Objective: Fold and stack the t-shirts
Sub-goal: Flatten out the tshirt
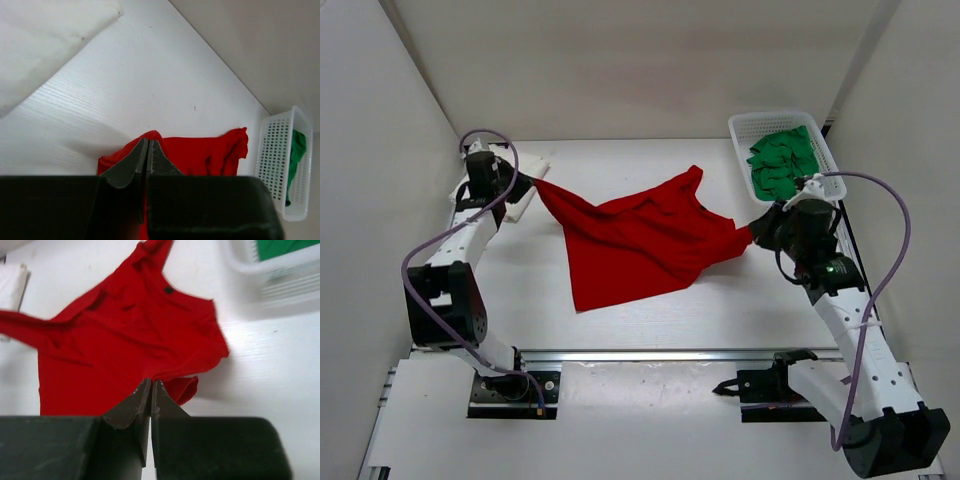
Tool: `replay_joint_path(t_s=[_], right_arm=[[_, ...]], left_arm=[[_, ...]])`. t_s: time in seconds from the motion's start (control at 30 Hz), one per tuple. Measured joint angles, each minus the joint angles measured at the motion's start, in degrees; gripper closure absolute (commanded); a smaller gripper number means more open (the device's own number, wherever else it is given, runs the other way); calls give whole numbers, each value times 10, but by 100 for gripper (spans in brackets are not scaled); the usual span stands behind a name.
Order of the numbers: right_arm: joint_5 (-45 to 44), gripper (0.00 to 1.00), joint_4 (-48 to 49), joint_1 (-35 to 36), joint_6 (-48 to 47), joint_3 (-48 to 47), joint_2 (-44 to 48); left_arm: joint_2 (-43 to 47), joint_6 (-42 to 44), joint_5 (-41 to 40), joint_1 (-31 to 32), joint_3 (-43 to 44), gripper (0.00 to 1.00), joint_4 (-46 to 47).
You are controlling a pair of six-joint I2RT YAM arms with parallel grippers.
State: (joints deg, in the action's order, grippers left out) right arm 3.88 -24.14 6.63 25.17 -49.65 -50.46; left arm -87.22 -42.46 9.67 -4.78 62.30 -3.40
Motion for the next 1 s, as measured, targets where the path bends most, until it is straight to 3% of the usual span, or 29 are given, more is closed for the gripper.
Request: replay_joint_path(t_s=[0.03,0.23,0.3,0.33,0.43,0.5,0.57,0.63,0.77,1.0], right_arm=[[-5,100,-6,13,0,4,1],[-6,100,5,38,10,89,52],[-6,100,5,42,18,129,63],[-5,100,5,43,22,150,66],[5,100,6,43,32,191,66],[8,100,10,49,38,209,65],[3,100,18,63,44,216,63],[-3,100,29,85,49,219,60],[-15,100,46,110,49,219,56],[-71,100,50,172,50,218,52]], left_arm=[[-12,3,-7,4,10,100,-8],[-168,65,-56,70,214,69,-92],[-187,85,-67,93,231,48,-99],[-181,90,-68,106,217,46,-103],[-133,89,-73,122,132,46,-101],[-76,87,-78,122,50,60,-93],[-4,85,-87,126,-33,65,-98],[74,84,-104,150,-110,76,-102],[191,74,-107,222,-215,76,-123],[313,-10,-127,299,-338,63,-192]])
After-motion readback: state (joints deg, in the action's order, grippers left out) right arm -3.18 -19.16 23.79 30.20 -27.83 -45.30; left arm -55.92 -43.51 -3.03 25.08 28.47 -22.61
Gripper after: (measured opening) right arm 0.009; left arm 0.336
